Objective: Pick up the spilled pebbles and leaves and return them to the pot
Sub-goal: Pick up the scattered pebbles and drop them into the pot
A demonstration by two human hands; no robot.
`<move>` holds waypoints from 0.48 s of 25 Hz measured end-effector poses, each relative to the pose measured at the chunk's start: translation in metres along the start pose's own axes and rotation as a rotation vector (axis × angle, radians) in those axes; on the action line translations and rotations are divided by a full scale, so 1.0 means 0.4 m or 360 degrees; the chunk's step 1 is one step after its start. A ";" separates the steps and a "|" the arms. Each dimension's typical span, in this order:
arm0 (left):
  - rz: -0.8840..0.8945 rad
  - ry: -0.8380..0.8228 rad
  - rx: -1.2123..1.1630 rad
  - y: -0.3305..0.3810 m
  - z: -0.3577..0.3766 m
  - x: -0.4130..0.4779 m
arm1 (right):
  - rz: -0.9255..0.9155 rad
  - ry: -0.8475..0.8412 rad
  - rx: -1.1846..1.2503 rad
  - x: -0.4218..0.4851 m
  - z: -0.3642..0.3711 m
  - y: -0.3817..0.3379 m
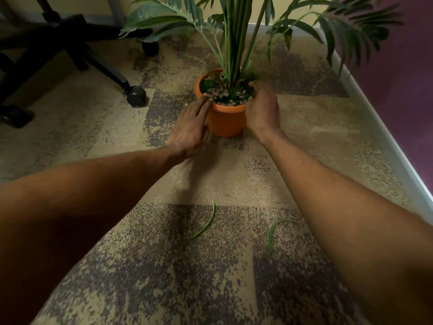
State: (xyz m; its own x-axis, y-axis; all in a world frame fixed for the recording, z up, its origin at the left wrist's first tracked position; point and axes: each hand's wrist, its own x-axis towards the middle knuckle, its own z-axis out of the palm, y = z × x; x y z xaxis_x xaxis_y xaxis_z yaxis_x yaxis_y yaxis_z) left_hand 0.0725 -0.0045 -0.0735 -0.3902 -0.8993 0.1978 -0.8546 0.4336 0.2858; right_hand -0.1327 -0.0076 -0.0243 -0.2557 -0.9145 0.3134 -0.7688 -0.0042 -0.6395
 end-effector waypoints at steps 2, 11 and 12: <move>0.0015 -0.0019 0.0032 0.012 -0.001 -0.011 | -0.0084 -0.0008 -0.0167 -0.053 0.004 0.020; 0.0171 -0.0314 0.0226 0.065 0.032 -0.148 | -0.0103 -0.0408 -0.0699 -0.343 0.038 0.135; 0.0159 -0.0396 0.0251 0.071 0.041 -0.165 | -0.0091 -0.0458 -0.0748 -0.370 0.037 0.144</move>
State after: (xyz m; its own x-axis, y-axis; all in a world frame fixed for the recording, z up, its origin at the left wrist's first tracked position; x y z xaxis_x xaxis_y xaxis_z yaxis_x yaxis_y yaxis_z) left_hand 0.0682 0.0662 -0.0936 -0.5303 -0.8475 -0.0233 -0.8428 0.5239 0.1233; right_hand -0.1304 0.1217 -0.1178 -0.0861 -0.9921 0.0915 -0.9724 0.0637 -0.2245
